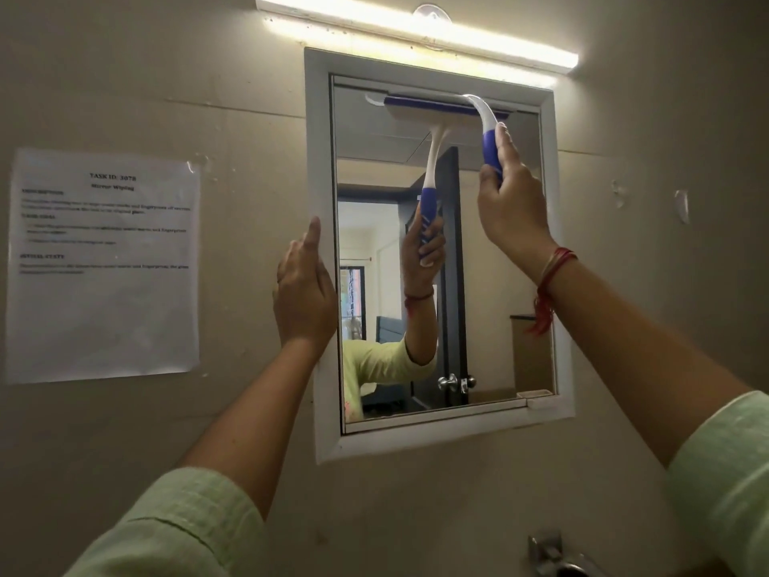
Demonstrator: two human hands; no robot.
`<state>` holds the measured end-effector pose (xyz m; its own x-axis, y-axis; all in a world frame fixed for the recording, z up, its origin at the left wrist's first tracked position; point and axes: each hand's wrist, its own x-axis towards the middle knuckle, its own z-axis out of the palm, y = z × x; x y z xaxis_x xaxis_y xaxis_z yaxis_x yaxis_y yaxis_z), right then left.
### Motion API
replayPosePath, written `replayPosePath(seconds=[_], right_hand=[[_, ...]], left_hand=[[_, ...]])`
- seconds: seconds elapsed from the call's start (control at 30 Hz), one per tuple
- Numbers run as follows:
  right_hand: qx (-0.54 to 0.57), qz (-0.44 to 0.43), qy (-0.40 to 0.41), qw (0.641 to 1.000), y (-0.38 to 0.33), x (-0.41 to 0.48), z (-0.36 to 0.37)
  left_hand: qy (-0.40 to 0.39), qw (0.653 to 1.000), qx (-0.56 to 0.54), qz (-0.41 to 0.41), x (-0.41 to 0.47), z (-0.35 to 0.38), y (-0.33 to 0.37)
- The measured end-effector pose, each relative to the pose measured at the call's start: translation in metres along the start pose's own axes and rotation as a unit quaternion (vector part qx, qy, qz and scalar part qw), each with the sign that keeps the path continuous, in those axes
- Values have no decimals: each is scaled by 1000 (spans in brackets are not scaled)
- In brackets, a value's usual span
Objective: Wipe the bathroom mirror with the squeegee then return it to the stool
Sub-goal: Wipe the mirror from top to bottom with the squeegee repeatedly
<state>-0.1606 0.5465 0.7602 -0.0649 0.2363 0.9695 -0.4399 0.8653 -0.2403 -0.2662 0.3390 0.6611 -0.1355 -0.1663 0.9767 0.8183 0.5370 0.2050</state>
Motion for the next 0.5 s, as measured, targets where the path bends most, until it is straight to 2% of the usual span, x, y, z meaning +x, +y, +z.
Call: replayPosePath(seconds=[0.5], right_hand=[[-79,-15,-12,997,6,-6,1]], left_hand=[[10,1000,-5,2,-1,0,1]])
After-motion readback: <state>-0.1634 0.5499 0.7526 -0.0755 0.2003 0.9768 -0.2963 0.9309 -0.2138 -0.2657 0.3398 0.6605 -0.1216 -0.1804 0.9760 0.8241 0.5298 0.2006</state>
